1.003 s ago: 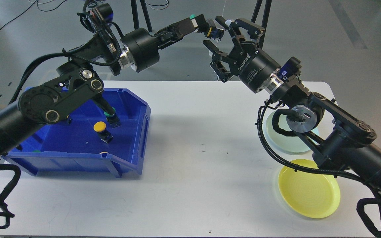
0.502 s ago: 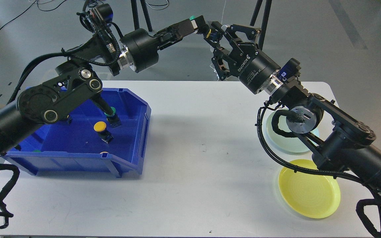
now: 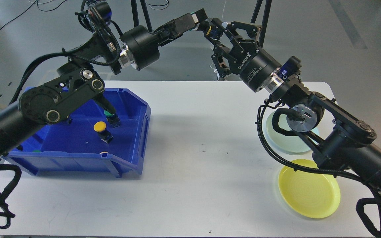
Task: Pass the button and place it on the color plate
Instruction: 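Grasp the green button with the right gripper and release the left, then lower the green button onto the pale green plate and open right gripper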
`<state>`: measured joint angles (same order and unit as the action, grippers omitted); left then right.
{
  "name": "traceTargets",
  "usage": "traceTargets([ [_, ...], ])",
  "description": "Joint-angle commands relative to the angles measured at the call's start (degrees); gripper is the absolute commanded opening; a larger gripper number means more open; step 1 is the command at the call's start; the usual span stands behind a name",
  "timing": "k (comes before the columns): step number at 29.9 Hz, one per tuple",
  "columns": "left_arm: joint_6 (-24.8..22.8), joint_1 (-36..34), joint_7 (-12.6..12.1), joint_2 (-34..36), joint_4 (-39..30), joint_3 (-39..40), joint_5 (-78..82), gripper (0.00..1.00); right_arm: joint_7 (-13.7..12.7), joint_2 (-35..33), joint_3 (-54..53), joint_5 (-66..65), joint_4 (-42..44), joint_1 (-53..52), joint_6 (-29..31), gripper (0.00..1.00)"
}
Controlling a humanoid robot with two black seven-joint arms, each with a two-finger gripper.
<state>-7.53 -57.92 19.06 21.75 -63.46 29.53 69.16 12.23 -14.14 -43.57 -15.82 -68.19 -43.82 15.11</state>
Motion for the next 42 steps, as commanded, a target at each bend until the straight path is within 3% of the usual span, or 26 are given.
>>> traceTargets([
  [1,0.1,0.1,0.2,-0.1,0.3,0.2,-0.3,0.87,0.0,-0.7,-0.4,0.0,-0.5,0.3,0.0,0.18],
  [8,-0.3,1.8,0.0,-0.1,4.5,6.1,-24.5,0.99,-0.1,-12.7,-3.6,0.3,-1.5,5.6,0.4,0.18],
  [13,-0.6,1.7,-0.4,0.3,8.5,6.7,-43.8,0.99,-0.4,-22.6,-3.0,0.2,-0.6,10.9,0.4,0.18],
  [18,-2.0,1.8,-0.5,0.4,11.8,8.7,-58.8,1.00,-0.4,-26.0,-3.0,0.2,1.7,18.6,0.4,0.18],
  [27,-4.3,1.8,-0.5,0.2,17.1,11.3,-65.9,1.00,-2.9,-24.6,-2.6,0.3,12.2,24.3,0.4,0.18],
  [35,-4.3,1.8,-0.6,0.2,17.1,11.2,-65.8,1.00,-3.8,-16.5,-0.7,0.2,20.4,21.4,0.4,0.21],
  [42,-4.2,1.8,-0.6,0.4,17.1,11.0,-65.7,1.00,-3.8,-15.0,-0.2,0.2,22.4,21.0,0.4,0.39],
])
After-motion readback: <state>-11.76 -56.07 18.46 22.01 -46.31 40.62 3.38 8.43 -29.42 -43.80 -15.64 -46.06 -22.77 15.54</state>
